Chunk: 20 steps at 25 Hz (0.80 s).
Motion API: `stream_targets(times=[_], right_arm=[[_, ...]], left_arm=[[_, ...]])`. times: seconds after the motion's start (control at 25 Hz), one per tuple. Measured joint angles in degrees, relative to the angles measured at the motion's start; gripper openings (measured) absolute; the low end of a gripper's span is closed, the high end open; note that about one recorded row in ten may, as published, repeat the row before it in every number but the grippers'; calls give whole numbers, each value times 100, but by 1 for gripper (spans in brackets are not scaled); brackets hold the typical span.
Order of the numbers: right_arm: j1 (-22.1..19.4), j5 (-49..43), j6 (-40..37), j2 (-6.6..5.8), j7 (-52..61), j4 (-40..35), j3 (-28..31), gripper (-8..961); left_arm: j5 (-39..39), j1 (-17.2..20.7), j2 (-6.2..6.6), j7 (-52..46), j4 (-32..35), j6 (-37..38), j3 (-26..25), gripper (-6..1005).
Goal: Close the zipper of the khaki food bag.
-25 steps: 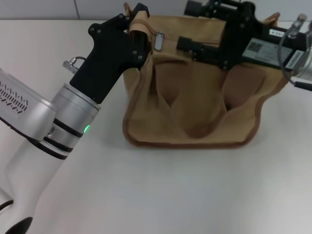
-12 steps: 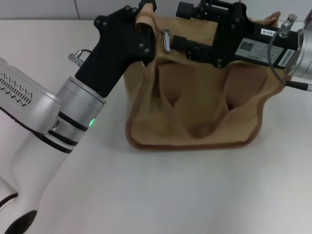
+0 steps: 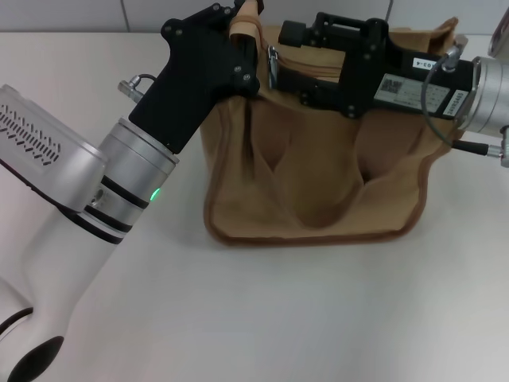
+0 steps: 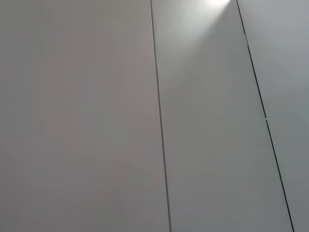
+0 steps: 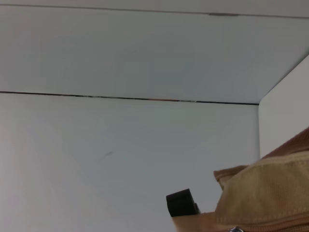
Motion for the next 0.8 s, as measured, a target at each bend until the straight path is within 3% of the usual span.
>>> stream_targets(times=[0.28,0.8], right_arm=[[11,-4,42,22,-124,-1,-26,663],[59,35,99,65,-349,5,-69,567]], left_arm=[[-5,-8,0,0,2,-48,0,2],[1,15,-10,-9,-19,-57,0,2]])
